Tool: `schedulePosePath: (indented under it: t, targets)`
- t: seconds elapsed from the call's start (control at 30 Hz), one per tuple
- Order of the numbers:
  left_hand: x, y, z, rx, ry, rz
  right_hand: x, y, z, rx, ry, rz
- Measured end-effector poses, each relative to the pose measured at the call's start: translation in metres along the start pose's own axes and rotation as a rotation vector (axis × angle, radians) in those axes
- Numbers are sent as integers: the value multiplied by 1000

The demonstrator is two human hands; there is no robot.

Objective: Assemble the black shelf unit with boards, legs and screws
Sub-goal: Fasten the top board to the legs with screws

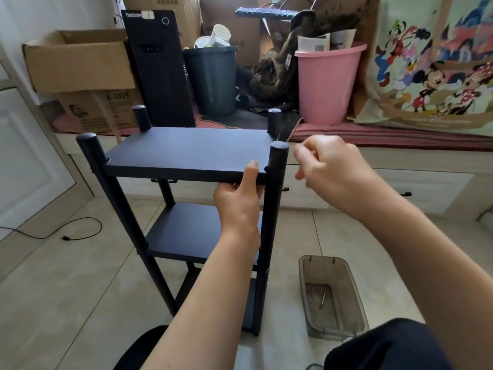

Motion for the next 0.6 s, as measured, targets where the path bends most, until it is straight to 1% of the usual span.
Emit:
schedulePosePath:
  t: [0.03,0.07,0.17,0.23,0.37,0.47,0.6]
  targets:
    - [0,0,-1,2,-6,9,0,4,12,-91,60,-72]
    - [0,0,-3,-2,-11,14,0,3,23,-119,117,-101]
    - [0,1,-5,-39,-8,41,-5,-13,38,-35,215,-110]
    - [0,2,-4,-56,-7,63,-5,-16,39,15,298,-148]
    - [1,3,-4,-70,-13,48,0,-16,44,37,448,-190]
    - [1,1,0,-61,-18,68,-3,-20,47,36,481,-161]
    - [-1,4,5,-69,-1,68,-10,-26,48,67,439,-91]
Point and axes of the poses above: each hand's wrist, its own x-axis away from the middle knuckle, its own y-axis out of the back of the hand, z = x × y, the point moved 8 cm from there along -x, towards the middle knuckle, and after that the axes turned 9 degrees about -y, right-handed, at the moved point
